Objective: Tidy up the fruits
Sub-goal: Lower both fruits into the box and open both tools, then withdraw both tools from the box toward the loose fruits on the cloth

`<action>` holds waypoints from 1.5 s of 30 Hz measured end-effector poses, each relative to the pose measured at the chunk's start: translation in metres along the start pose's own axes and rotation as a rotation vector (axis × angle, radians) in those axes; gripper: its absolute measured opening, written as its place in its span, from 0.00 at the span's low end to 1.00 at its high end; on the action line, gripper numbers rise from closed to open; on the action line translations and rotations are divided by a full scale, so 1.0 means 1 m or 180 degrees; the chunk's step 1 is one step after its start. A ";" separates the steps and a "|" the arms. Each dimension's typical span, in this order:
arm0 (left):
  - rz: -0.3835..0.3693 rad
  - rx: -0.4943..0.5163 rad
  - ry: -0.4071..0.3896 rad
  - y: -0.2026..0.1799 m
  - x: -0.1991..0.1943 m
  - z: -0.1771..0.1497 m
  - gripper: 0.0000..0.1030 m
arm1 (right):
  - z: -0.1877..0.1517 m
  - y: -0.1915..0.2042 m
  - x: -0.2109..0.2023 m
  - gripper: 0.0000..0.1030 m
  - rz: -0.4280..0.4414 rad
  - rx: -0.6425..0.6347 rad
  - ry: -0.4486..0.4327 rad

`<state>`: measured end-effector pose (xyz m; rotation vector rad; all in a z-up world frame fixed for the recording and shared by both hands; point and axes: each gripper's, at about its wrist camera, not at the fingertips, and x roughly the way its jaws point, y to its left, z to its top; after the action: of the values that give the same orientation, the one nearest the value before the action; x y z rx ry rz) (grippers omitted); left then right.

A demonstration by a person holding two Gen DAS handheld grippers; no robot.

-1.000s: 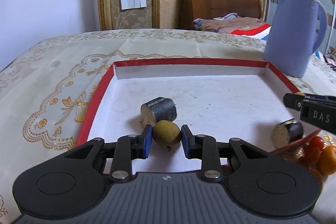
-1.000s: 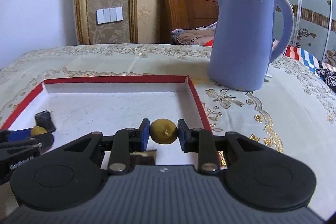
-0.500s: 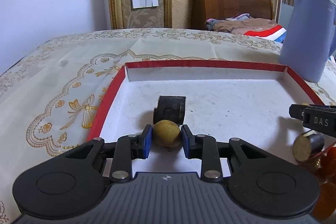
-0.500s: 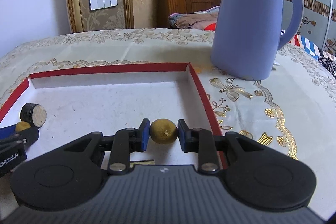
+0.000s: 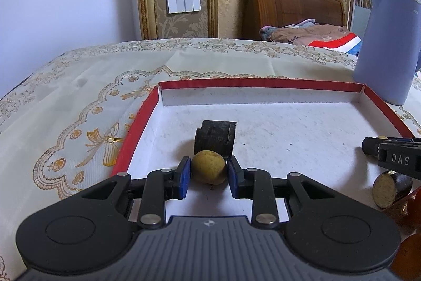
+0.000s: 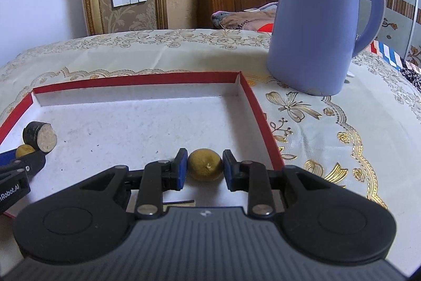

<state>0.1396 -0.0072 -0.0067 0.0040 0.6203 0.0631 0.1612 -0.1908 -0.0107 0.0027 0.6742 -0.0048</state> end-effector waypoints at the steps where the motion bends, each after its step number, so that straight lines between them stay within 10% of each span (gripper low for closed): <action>1: 0.0001 0.0002 -0.0011 0.000 0.000 -0.001 0.28 | 0.000 0.000 0.000 0.26 0.0002 0.0009 0.0001; 12: 0.0040 0.0028 -0.0052 -0.002 -0.002 -0.004 0.28 | -0.001 -0.003 -0.002 0.28 0.0003 0.0032 -0.0027; 17: 0.0056 -0.0019 -0.0043 -0.001 -0.003 -0.004 0.33 | -0.003 -0.003 -0.007 0.63 -0.0064 0.0044 -0.0130; 19: 0.0092 -0.0039 -0.0034 0.000 -0.002 -0.004 0.53 | -0.003 -0.003 -0.010 0.76 -0.0104 0.0037 -0.0180; 45: -0.0050 -0.0054 -0.0066 0.003 -0.013 -0.006 0.54 | -0.012 -0.002 -0.030 0.95 -0.0017 0.0019 -0.0459</action>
<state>0.1255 -0.0054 -0.0045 -0.0166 0.5990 0.0531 0.1298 -0.1925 -0.0013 0.0061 0.5299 -0.0120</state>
